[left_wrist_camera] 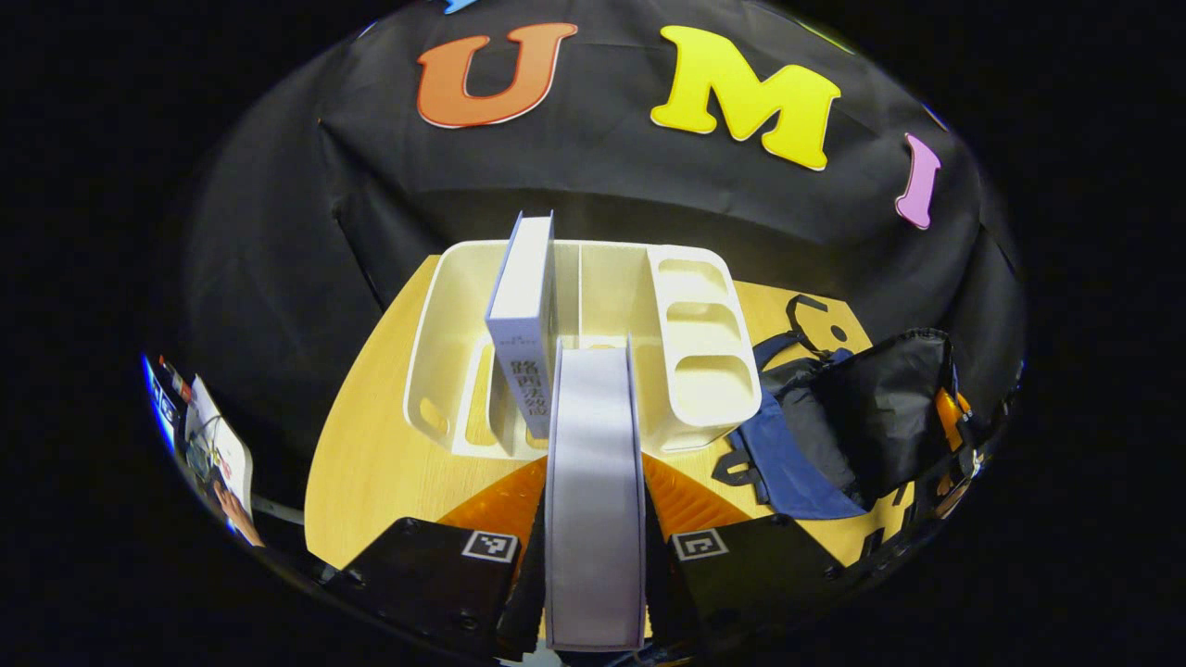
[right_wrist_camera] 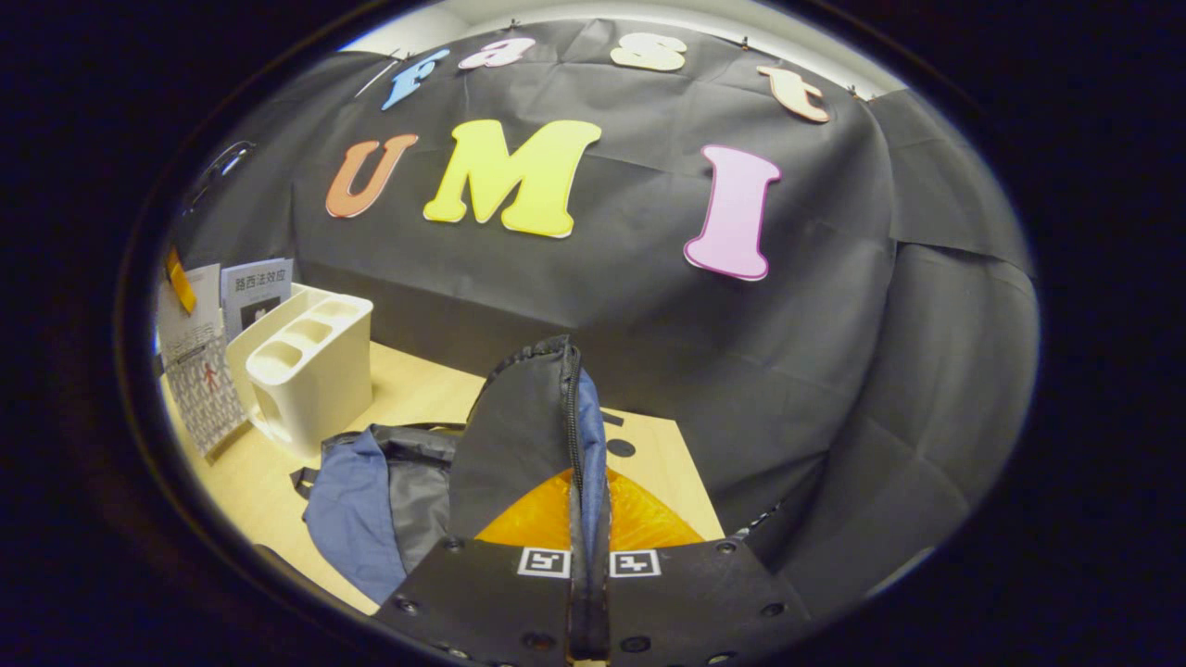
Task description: Open the schoolbag, grab two books from the bookshelf and put them into the schoolbag.
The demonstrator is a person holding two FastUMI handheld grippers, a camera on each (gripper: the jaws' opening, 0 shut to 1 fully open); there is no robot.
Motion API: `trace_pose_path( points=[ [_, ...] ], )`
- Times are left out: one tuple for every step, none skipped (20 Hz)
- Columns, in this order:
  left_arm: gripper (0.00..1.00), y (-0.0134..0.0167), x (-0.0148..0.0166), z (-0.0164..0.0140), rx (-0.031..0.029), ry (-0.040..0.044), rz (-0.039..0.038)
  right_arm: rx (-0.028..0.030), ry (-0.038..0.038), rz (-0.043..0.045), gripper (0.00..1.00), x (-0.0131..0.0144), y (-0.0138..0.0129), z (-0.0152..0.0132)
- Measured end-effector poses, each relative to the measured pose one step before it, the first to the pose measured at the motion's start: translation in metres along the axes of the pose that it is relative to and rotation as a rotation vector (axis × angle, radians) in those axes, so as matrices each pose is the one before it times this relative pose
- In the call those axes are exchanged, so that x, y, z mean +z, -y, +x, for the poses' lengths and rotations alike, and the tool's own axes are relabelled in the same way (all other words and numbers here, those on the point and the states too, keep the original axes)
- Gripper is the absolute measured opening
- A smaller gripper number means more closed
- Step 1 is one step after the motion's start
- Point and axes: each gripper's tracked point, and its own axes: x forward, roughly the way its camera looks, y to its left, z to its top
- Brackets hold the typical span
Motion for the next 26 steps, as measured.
trace_pose_path(
  points=[
    [0.46,-0.00015,-0.00598,-0.00493,-0.01972,0.00318,-0.02396,-0.00133,-0.00638,-0.00074,0.01,-0.00032,-0.00092,0.00098],
    [0.46,0.00209,-0.00442,-0.00415,-0.02112,0.00611,-0.02122,0.00251,-0.00597,-0.00694,0.01,-0.00209,-0.00248,0.00108],
    [0.46,0.00076,-0.00358,-0.00365,-0.01975,0.01334,-0.01119,-0.00054,-0.00507,-0.0125,0.01,-0.00038,-0.0007,0.00099],
    [0.46,0.00372,-0.00158,-0.0035,-0.02054,0.02567,-0.02234,0.00387,-0.00125,-0.00036,0.01,0.00077,-0.00061,0.00033],
    [0.46,0.00528,-0.00342,-0.0022,-0.02031,0.01699,-0.02208,0.00517,-0.00649,0.00156,0.01,-0.00058,-0.002,-0.00067],
    [0.46,0.00615,-0.0035,-0.00289,-0.02478,0.01054,-0.01705,-0.00403,-0.00212,-0.00507,0.01,-0.00058,0.00009,-0.0003],
    [0.45,0.00442,-0.0023,-0.00289,-0.01963,0.01311,-0.01751,-0.00267,-0.00167,-0.00517,0.01,0.0014,0.00037,-0.00005],
    [0.46,0.00674,-0.00106,-0.00179,-0.02533,0.00895,-0.01698,0.00314,-0.00147,-0.00273,0.0,0.00103,-0.00094,-0.00135],
    [0.46,0.00806,-0.00133,-0.00094,-0.02668,0.00981,-0.02435,0.00544,-0.00306,0.00071,0.01,0.00081,-0.00101,-0.00109],
    [0.46,0.00906,-0.00048,0.00048,-0.02943,0.01189,-0.03276,0.00742,-0.00273,0.00295,0.01,0.00035,-0.00158,-0.00009],
    [0.45,0.00706,-0.00129,0.00271,-0.02862,0.00969,-0.02604,0.00628,-0.00287,-0.00021,0.01,0.00087,-0.001,-0.00064],
    [0.46,0.00635,-0.00151,0.00261,-0.02268,0.00807,-0.02903,0.00465,-0.00243,0.00261,0.01,0.00054,-0.00063,-0.00017],
    [0.46,0.00862,-0.0009,0.00254,-0.03194,0.00785,-0.02558,0.00632,-0.004,0.00521,0.01,0.00174,-0.00124,-0.0004],
    [0.46,0.00944,-0.00127,0.00338,-0.03487,0.00828,-0.02172,0.00889,-0.00492,0.00127,0.01,0.00029,-0.00227,-0.00102],
    [0.46,0.00851,-0.00217,0.00428,-0.03163,0.00988,-0.02998,0.00695,-0.0014,-0.0035,0.01,0.00111,-0.00094,-0.00085],
    [0.46,0.00896,-0.00098,0.005,-0.03636,0.01005,-0.01843,0.00276,-0.00055,-0.00963,0.01,0.00195,-0.00035,-0.00034],
    [0.46,0.00763,-0.00332,0.00586,-0.03239,0.00792,-0.01569,0.00106,0.00216,-0.0095,0.01,0.00272,0.00101,-0.00019],
    [0.46,0.00687,-0.00381,0.00667,-0.02602,0.00563,-0.01608,0.00186,0.00287,-0.00032,0.01,0.00429,-0.00044,-0.00086],
    [0.46,0.00538,-0.00402,0.0059,-0.01929,0.00378,-0.01936,0.00176,-0.00041,0.00216,0.01,0.00279,-0.00023,-0.00197],
    [0.46,0.00425,-0.00418,0.00843,-0.01167,0.00056,-0.02045,0.00712,0.00459,0.00087,0.01,0.00382,-0.0009,-0.00331],
    [0.46,0.00353,-0.00107,0.00892,-0.01086,0.00461,-0.01788,0.00519,0.00854,-0.00347,0.01,0.00513,-0.00164,-0.00236],
    [0.46,0.00411,0.00028,0.00825,-0.00728,0.01334,-0.02115,0.00095,0.00959,-0.00712,0.01,0.00488,-0.00053,-0.00111],
    [0.46,0.00406,0.00024,0.00771,-0.00836,0.01426,-0.01969,-0.00189,0.00659,-0.008,0.01,0.00397,-0.00013,-0.00214],
    [0.46,0.00318,-0.00102,0.00743,-0.00938,0.00841,-0.01782,-0.00126,0.00426,-0.00561,0.01,0.0022,-0.00108,-0.00235],
    [0.46,0.00522,-0.00122,0.01057,-0.0137,0.01094,-0.02082,0.00376,0.00223,0.0,0.01,0.00325,-0.00132,-0.00167],
    [0.46,0.00347,-0.00102,0.00951,-0.01083,0.00527,-0.01733,0.002,0.00091,-0.00085,0.0,0.00214,-0.00103,0.00001]
  ],
)
